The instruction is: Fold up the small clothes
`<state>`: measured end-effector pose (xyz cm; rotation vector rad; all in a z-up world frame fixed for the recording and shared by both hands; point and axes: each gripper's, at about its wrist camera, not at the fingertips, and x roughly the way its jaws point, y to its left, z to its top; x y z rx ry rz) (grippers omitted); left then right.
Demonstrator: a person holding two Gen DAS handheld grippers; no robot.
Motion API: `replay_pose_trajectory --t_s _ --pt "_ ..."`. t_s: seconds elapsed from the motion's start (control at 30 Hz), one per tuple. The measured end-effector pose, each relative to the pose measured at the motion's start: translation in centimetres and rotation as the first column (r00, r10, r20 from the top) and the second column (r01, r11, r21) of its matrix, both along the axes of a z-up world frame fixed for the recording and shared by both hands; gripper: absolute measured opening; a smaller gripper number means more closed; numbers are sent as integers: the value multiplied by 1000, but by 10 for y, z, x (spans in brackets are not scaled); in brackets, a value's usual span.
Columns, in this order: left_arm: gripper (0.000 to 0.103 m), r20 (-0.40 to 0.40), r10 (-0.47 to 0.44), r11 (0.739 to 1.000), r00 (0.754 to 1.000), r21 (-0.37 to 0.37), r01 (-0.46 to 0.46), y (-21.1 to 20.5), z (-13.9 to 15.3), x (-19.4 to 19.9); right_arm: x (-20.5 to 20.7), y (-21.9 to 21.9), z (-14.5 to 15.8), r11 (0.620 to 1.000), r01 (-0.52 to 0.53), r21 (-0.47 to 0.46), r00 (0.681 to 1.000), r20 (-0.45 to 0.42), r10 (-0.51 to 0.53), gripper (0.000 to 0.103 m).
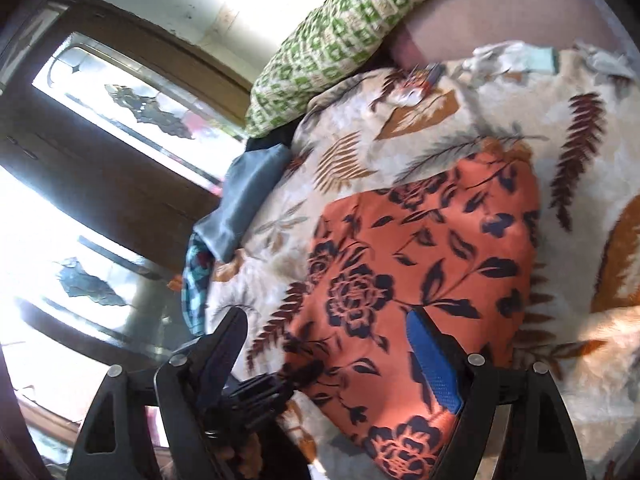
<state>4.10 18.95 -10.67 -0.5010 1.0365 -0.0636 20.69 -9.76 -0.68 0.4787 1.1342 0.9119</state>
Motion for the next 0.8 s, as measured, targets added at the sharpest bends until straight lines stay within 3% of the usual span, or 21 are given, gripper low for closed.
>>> replay_pose_trajectory --t_s 0.03,0.07,0.1,0.13,0.2,0.27,0.33,0.37,0.43,0.5,0.57,0.6,0.63,0.73,0.8 --pt "17 -2 1 1000 1000 -24 -1 2 3 -1 5 4 -19 1000 -1 -13 998 -60 0 84" --pt "21 -2 11 999 1000 -42 -11 7 9 -5 11 4 -47 995 21 -95 990 -137 -34 83" --pt "29 10 41 999 999 -21 -41 11 19 -9 14 -3 -77 991 47 -124 974 -214 -73 72" --pt "33 47 68 998 997 17 -69 14 33 -15 13 -16 -92 992 103 -74 964 -237 -118 51" --pt "42 155 98 991 983 75 -111 15 64 -24 8 -40 -99 981 189 -39 945 -265 -192 30" --pt "49 230 64 992 971 89 -86 6 86 -19 6 -46 -103 980 199 -3 940 -283 -192 30" --pt "52 251 -7 998 968 67 -10 -9 89 -2 8 -46 -104 980 199 7 938 -289 -189 30" --pt "53 230 -36 998 973 59 23 -17 82 12 8 -44 -103 980 198 6 939 -287 -188 30" --pt "53 103 -52 996 993 84 43 -29 49 45 9 -45 -101 982 188 1 943 -282 -180 30" --pt "52 -8 -61 984 998 166 61 -35 15 63 11 -48 -95 982 188 6 939 -293 -178 30" --pt "52 18 -80 971 997 229 73 -41 18 63 13 -51 -76 983 184 14 947 -269 -174 40" --pt "52 11 -83 970 997 230 78 -41 21 63 17 -50 -63 983 181 25 958 -233 -170 64" --pt "52 8 -82 972 997 223 79 -40 22 63 22 -51 -49 982 185 38 966 -190 -175 79" --pt "52 5 -81 975 997 209 78 -36 19 63 49 -44 -31 980 185 75 976 -131 -174 79" --pt "52 8 -93 973 996 214 89 -40 19 65 73 -40 -57 983 183 -7 966 -183 -181 79"
